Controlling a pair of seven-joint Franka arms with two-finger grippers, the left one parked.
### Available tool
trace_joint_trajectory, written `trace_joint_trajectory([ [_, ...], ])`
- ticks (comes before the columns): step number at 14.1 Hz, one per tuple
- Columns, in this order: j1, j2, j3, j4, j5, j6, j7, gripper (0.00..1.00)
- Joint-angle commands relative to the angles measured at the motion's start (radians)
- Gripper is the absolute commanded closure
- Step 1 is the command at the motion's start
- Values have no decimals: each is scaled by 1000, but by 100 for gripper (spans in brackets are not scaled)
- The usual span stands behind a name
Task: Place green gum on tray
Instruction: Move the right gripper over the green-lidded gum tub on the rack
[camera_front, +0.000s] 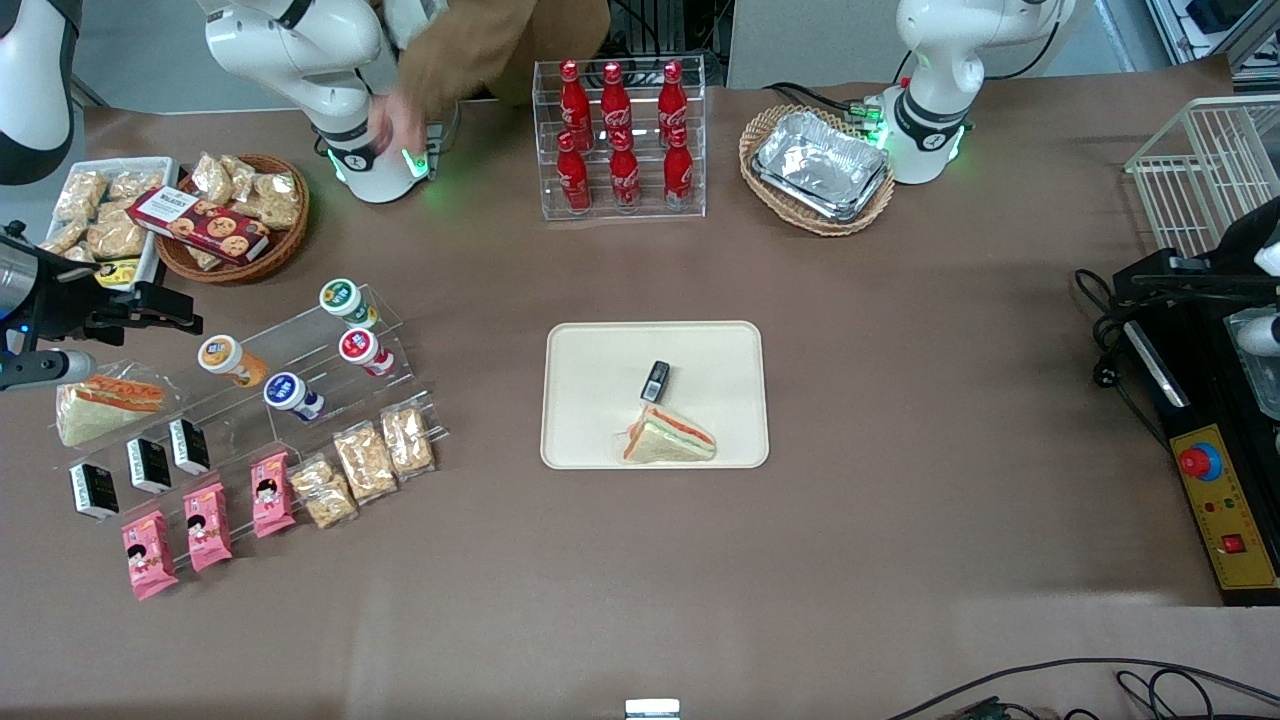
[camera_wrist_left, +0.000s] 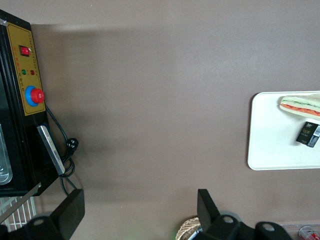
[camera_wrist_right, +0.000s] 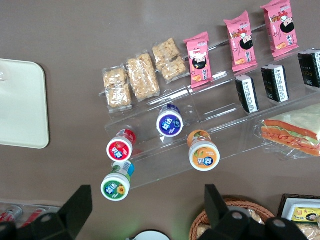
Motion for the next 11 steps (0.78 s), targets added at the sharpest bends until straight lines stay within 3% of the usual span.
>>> trace_joint_trajectory([
  [1,-5,18,2,31,-16,-6,-16,0],
  [11,7,-19,8,-32,-1,-1,-4,0],
])
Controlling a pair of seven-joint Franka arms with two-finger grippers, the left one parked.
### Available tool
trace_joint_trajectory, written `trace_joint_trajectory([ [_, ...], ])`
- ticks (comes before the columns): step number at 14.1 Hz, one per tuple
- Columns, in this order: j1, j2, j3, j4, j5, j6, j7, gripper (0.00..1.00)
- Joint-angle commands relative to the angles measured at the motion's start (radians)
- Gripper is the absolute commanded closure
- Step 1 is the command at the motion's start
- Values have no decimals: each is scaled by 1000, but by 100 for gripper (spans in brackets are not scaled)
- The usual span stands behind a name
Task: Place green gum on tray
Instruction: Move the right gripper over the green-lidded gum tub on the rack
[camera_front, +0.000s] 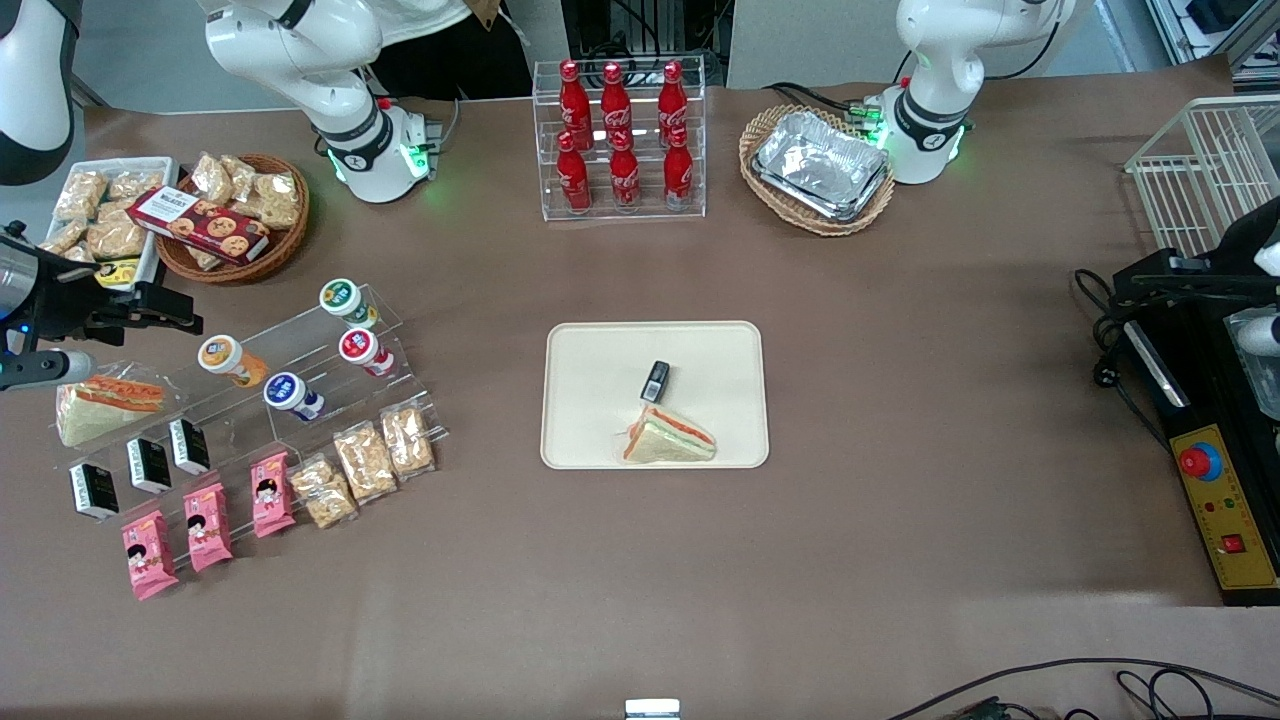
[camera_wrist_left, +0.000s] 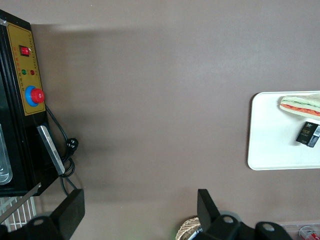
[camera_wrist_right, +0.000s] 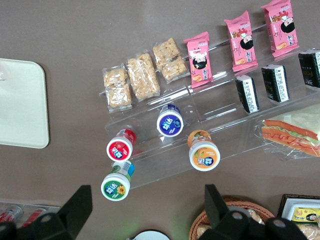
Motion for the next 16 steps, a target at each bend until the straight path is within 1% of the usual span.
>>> trace_joint_trajectory([
  [1,16,-21,10,-48,2,-1,-2,0],
  [3,36,-56,10,-110,2,32,1,0],
  [7,39,-220,39,-377,1,213,3,0],
  [13,38,-327,52,-594,-5,324,9,0],
  [16,38,-340,53,-663,-5,338,12,0],
])
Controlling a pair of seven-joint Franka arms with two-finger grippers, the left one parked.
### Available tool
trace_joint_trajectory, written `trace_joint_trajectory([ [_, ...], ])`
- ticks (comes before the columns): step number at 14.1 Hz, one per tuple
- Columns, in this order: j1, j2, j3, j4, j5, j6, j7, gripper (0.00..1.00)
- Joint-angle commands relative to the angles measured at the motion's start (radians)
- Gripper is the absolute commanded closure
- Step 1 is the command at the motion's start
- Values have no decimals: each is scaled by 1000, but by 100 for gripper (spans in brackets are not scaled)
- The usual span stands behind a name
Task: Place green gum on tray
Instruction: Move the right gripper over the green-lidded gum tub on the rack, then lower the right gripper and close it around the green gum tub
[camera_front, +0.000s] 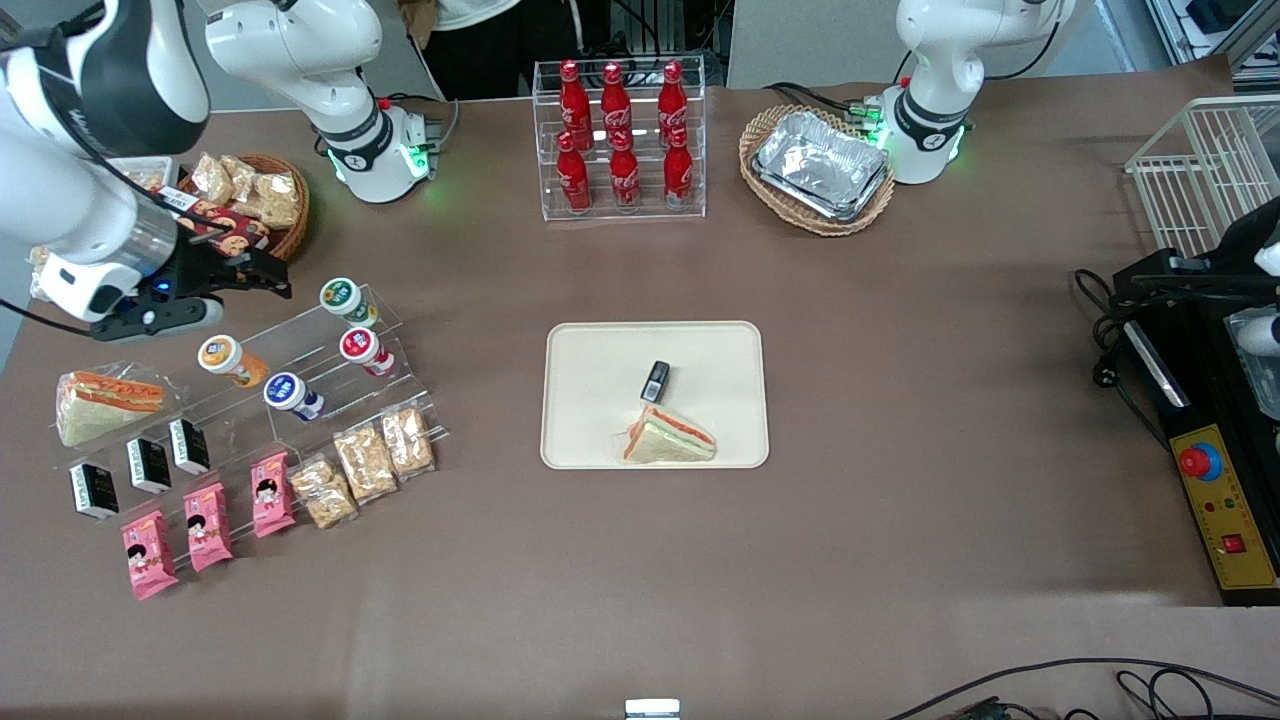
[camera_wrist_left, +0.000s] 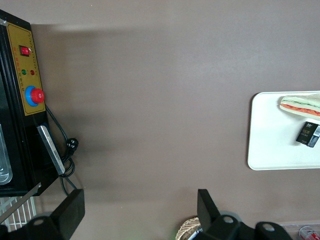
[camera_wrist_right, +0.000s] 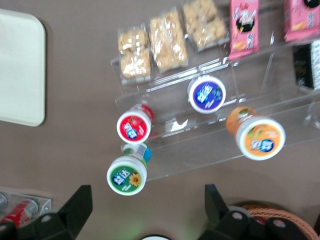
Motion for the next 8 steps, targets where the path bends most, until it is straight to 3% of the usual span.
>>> trace_joint_trajectory([
  [1,1,-51,11,-111,-6,53,10,0],
  [8,52,-52,36,-235,-1,110,85,0],
])
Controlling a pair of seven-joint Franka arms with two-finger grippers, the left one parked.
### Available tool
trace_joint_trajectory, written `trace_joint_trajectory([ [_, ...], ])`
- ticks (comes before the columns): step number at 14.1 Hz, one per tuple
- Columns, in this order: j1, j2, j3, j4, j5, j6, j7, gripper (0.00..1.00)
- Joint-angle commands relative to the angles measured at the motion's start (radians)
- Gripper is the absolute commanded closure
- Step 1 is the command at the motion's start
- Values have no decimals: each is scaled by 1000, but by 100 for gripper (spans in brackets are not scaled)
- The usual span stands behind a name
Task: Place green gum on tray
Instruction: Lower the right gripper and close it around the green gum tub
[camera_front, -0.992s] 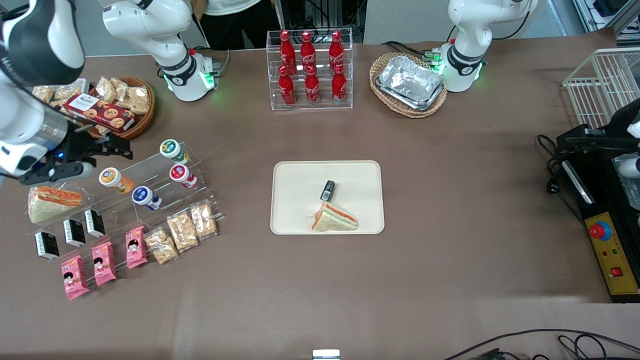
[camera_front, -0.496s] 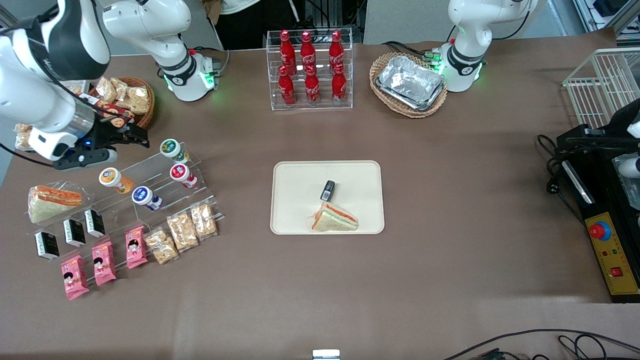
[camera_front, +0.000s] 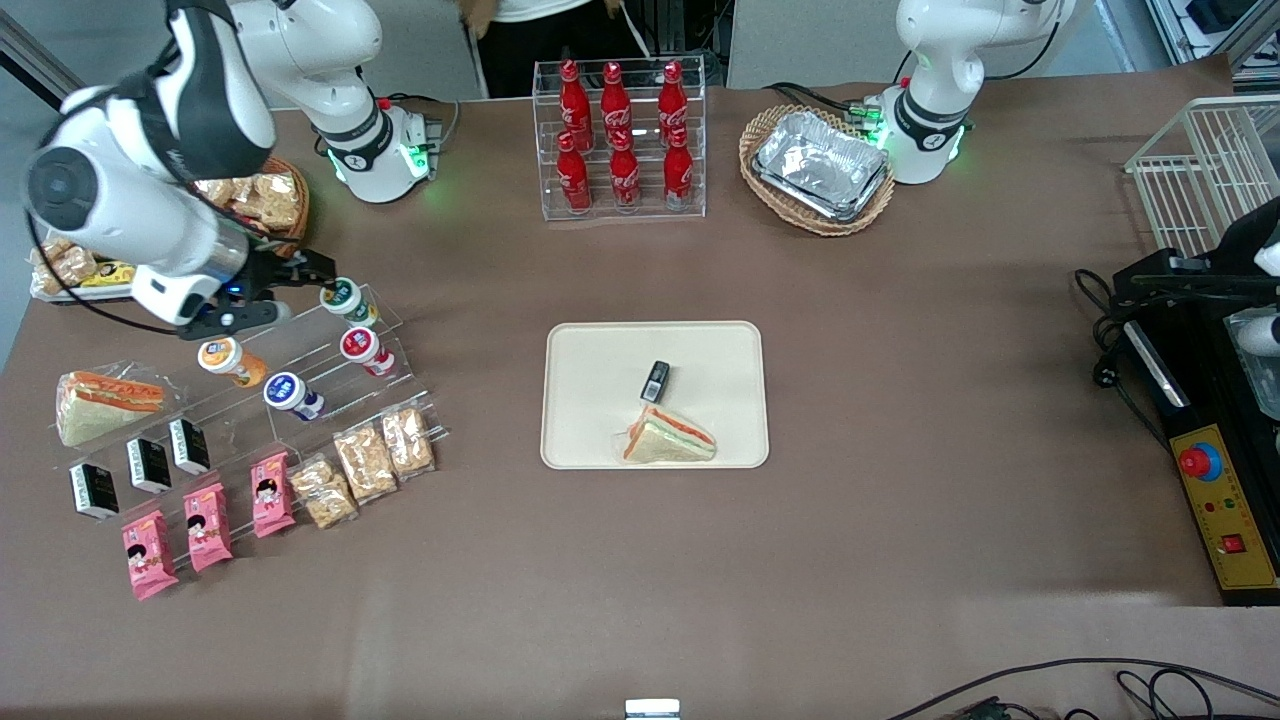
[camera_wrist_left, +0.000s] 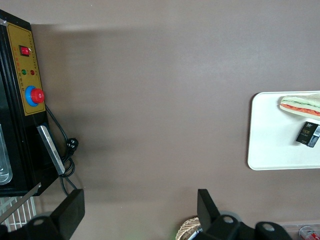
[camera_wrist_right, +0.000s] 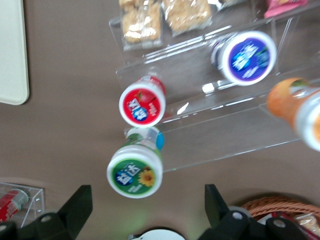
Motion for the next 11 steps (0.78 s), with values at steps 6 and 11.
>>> trace_joint_trajectory([
  [6,43,-26,2,-138,3,142,45,0],
  [11,51,15,2,-140,15,190,45,21],
])
